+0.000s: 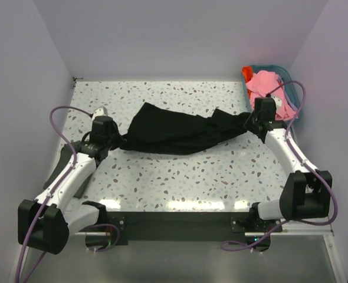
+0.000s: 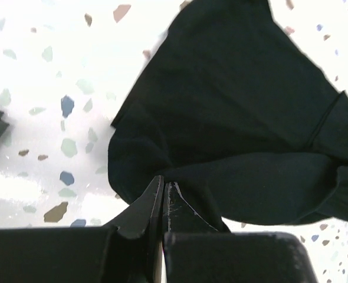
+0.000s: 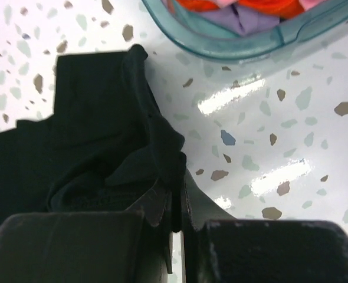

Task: Fold and stack the t-shirts
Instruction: Flatten the tshirt out

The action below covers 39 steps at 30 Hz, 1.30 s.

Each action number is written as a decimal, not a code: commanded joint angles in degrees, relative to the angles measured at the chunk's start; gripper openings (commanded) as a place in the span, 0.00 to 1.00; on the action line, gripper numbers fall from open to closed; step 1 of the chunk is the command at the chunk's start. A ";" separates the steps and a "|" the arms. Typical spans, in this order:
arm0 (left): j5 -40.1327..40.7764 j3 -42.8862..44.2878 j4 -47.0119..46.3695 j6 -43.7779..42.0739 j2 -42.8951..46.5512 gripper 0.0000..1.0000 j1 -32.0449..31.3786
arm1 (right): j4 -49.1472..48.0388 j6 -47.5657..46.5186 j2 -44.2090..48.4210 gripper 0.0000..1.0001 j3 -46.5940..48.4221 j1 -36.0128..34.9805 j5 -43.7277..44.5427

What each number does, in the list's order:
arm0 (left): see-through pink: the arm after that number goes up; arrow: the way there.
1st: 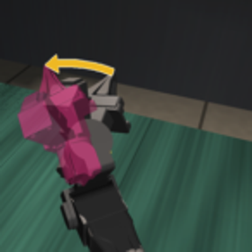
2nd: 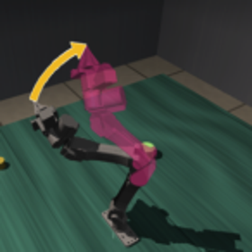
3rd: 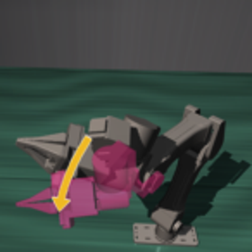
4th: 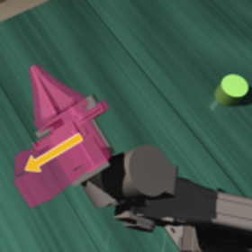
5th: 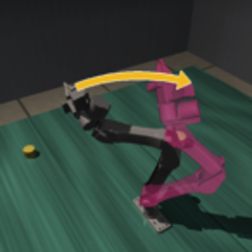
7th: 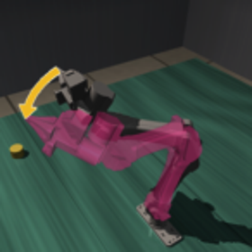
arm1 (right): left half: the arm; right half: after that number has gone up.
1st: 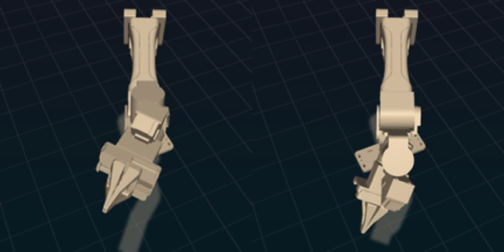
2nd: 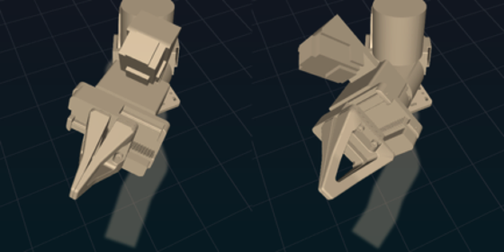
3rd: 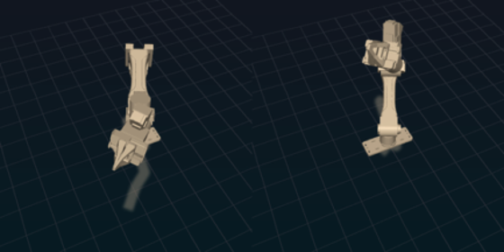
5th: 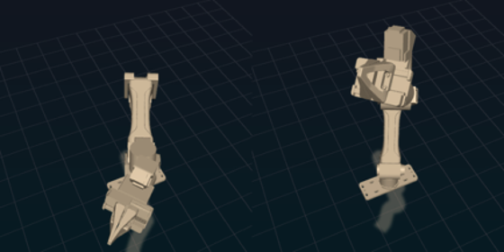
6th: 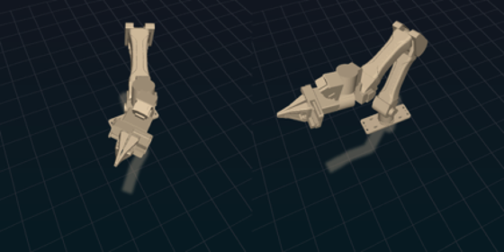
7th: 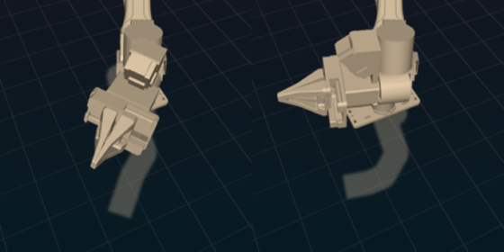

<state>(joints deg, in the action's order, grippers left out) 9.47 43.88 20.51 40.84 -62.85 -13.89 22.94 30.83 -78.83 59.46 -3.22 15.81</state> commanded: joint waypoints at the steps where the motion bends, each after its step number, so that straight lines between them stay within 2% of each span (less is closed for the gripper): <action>1: -4.81 -1.68 -0.30 -1.03 -1.13 0.00 1.67 | -1.49 0.28 -1.06 0.00 -2.15 1.20 -3.85; 4: -6.75 -3.61 -0.65 -1.73 -0.70 0.00 1.67 | -2.72 1.07 0.59 0.00 -5.75 1.64 -5.18; 5: -8.40 -4.32 -1.35 -2.34 0.17 0.00 1.67 | -2.81 1.68 0.95 0.02 -6.72 2.25 -5.61; 6: -9.12 -5.20 -1.61 -2.52 0.44 0.02 1.67 | -3.42 2.13 1.39 0.10 -8.82 2.61 -6.84; 7: -10.95 -7.12 -1.62 -2.17 0.80 0.08 1.67 | -3.78 2.56 1.74 0.19 -9.88 2.96 -9.46; 8: -13.14 -8.53 -2.14 -0.86 1.84 0.22 1.67 | -4.13 3.00 2.79 0.30 -10.76 3.05 -10.27; 10: -13.78 -13.10 -2.23 1.42 3.51 0.36 1.67 | -5.62 3.27 4.38 0.33 -13.40 2.96 -11.76; 11: -13.78 -14.60 -2.23 3.78 5.79 0.48 1.67 | -6.15 3.10 5.95 0.34 -14.02 2.44 -12.29; 13: -12.47 -18.19 -1.36 6.17 8.00 0.55 1.67 | -5.28 2.66 7.19 0.36 -13.94 0.51 -10.38; 14: -10.98 -19.08 -0.31 8.36 9.92 0.60 1.67 | -4.32 1.96 7.63 0.37 -13.24 -3.85 -5.40; 17: -9.57 -21.64 0.58 10.84 12.13 0.64 1.59 | -2.11 1.86 6.76 0.40 -9.64 -13.96 3.05; 21: -6.93 -21.91 2.86 12.16 12.05 0.66 1.67 | 1.04 1.43 -1.65 0.44 -0.78 -21.55 9.30; 23: -6.32 -21.20 3.65 11.89 12.57 0.67 1.59 | 0.71 0.82 -4.22 0.47 1.17 -24.44 9.15; 26: -5.53 -19.98 5.05 11.72 13.80 0.73 1.59 | -0.01 -0.59 -11.59 0.51 6.44 -27.87 7.65; 31: -2.71 -16.46 8.31 10.31 15.65 0.74 1.59 | 2.11 -2.79 -25.11 0.51 17.52 -32.28 8.97; 39: -2.09 -14.96 9.90 10.49 16.00 0.74 1.59 | 5.18 -3.58 -36.13 0.51 25.52 -35.27 10.99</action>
<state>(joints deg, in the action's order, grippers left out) 6.07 26.81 29.06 51.46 -47.55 -12.60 25.91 28.18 -113.14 81.38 -38.63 23.46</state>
